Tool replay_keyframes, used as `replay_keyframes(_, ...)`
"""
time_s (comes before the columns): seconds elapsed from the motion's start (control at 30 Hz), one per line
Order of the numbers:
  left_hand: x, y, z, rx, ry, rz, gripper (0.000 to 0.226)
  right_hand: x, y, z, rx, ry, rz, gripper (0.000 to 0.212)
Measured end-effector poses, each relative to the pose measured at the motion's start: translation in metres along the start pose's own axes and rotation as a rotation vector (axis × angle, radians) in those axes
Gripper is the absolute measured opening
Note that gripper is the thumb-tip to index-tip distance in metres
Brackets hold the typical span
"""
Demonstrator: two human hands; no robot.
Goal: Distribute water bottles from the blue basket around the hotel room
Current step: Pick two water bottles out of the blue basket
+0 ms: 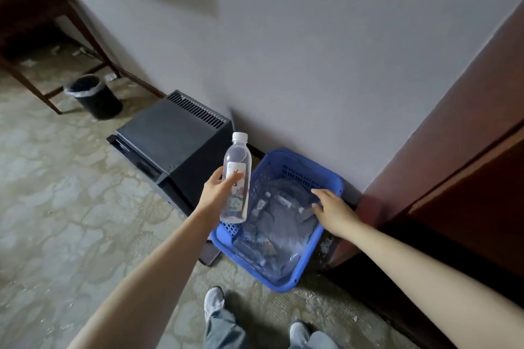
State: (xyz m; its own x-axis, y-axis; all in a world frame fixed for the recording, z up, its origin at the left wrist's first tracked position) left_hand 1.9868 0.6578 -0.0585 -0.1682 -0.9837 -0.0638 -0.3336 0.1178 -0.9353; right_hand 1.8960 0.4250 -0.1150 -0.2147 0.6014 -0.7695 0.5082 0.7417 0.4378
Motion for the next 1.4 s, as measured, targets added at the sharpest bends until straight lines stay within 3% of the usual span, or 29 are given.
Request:
replay_keyframes(0.33, -0.059, 0.016, 0.088, -0.079, 0.32, 0.086, 0.018, 0.052, 0.052, 0.01, 0.275, -0.126, 0.143, 0.044)
replay_keyframes(0.57, -0.088, 0.039, 0.128, -0.138, 0.369, 0.121, 0.018, 0.103, 0.082, 0.014, 0.335, -0.078, 0.195, 0.048)
replay_keyframes(0.83, -0.092, 0.063, 0.16, -0.101, 0.348, 0.068, 0.025, 0.138, 0.06, 0.03, 0.389, -0.02, 0.171, 0.043)
replay_keyframes(1.1, -0.092, 0.149, 0.172, -0.143, 0.313, 0.128, 0.028, 0.222, 0.019, 0.05, 0.462, 0.085, 0.194, 0.043)
replay_keyframes(1.3, -0.08, 0.241, 0.194, -0.201, 0.302, 0.182, 0.013, 0.294, -0.011, 0.091, 0.507, 0.148, 0.206, 0.045)
replay_keyframes(1.4, -0.078, 0.291, 0.211, -0.236, 0.309, 0.19, 0.022, 0.331, -0.026, 0.119, 0.548, 0.163, 0.227, 0.044)
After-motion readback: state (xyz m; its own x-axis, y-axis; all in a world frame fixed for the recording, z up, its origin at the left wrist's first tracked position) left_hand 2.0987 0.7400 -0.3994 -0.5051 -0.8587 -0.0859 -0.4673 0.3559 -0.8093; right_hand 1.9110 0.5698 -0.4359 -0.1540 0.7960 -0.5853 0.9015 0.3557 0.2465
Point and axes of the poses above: each hand's wrist, its own z-axis towards the middle knuckle, its own x-axis out of the palm, y = z × x, the point moved 3 cm from there along z, towards the middle knuckle, and after that the axes turned 7 degrees about x, right-handed, at the moved point
